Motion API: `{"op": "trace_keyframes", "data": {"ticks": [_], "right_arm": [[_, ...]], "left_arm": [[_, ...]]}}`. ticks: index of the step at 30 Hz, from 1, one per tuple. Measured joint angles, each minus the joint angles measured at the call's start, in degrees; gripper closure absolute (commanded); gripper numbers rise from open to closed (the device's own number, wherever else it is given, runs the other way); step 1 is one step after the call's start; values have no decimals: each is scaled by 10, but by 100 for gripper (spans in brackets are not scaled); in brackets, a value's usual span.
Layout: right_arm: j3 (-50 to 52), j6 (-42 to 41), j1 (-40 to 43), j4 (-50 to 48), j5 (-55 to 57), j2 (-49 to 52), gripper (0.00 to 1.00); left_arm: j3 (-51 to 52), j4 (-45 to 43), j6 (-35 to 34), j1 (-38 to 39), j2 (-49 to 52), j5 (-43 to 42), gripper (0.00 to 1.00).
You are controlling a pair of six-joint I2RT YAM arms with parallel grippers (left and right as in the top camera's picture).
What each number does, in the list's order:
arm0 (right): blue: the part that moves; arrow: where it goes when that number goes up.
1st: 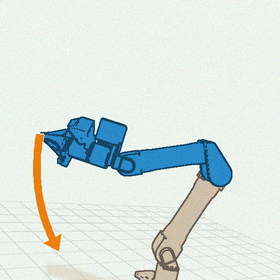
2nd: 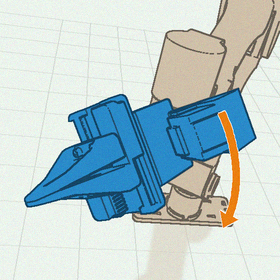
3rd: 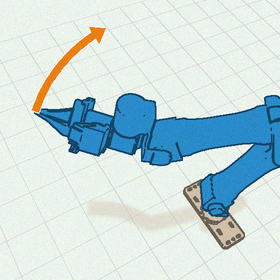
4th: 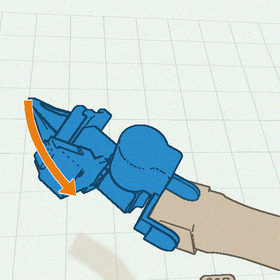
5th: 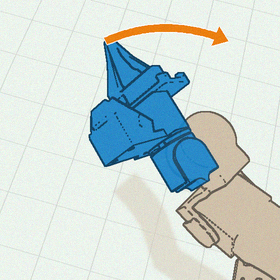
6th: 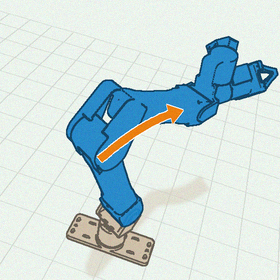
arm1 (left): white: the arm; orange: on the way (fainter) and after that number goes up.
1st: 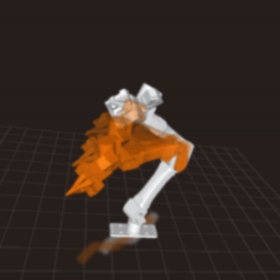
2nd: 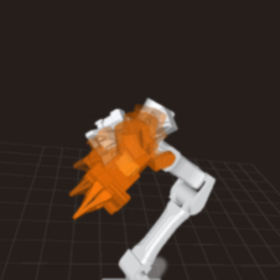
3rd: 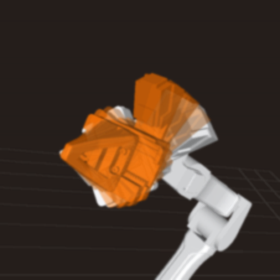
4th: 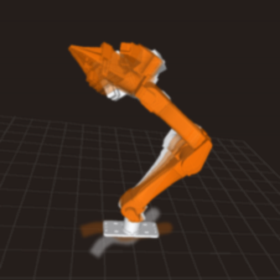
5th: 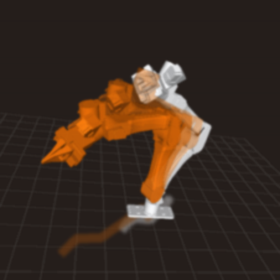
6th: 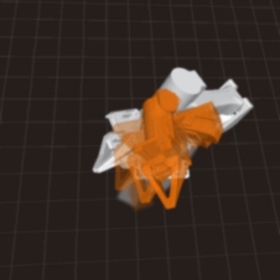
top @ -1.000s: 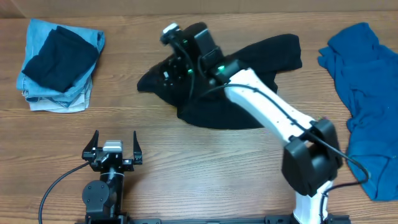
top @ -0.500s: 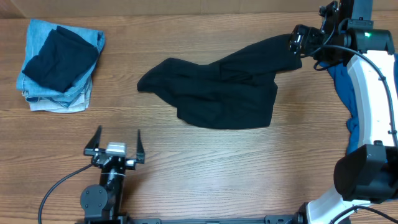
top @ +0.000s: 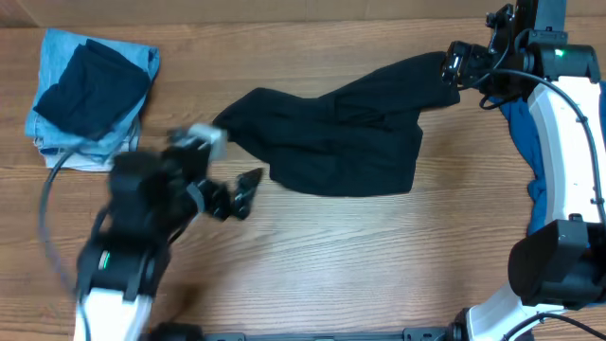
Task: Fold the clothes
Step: 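Reach the left gripper to the black shirt's near edge and grasp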
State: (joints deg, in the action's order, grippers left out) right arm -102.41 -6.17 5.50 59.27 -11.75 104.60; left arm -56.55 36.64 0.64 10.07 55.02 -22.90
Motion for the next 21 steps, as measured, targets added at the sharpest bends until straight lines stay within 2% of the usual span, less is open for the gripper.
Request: {"op": "trace_keyframes", "data": {"ticks": [4, 8, 10, 15, 18, 21], "right_arm": [[0, 0, 0, 1, 0, 0, 0], [0, 0, 0, 1, 0, 0, 0], [0, 0, 0, 1, 0, 0, 0], [0, 0, 0, 1, 2, 0, 0], [0, 0, 0, 4, 8, 0, 0], [0, 0, 0, 3, 9, 0, 0]], "left_arm": [[-118, -18, 11, 200, 200, 105, 0], [-137, -98, 14, 306, 336, 162, 0], [-137, -135, 14, 329, 412, 169, 0], [-139, -232, 47, 349, 494, 177, 0], [-139, -251, 62, 372, 521, 233, 0], [-139, -260, 112, 392, 555, 302, 0]]}}
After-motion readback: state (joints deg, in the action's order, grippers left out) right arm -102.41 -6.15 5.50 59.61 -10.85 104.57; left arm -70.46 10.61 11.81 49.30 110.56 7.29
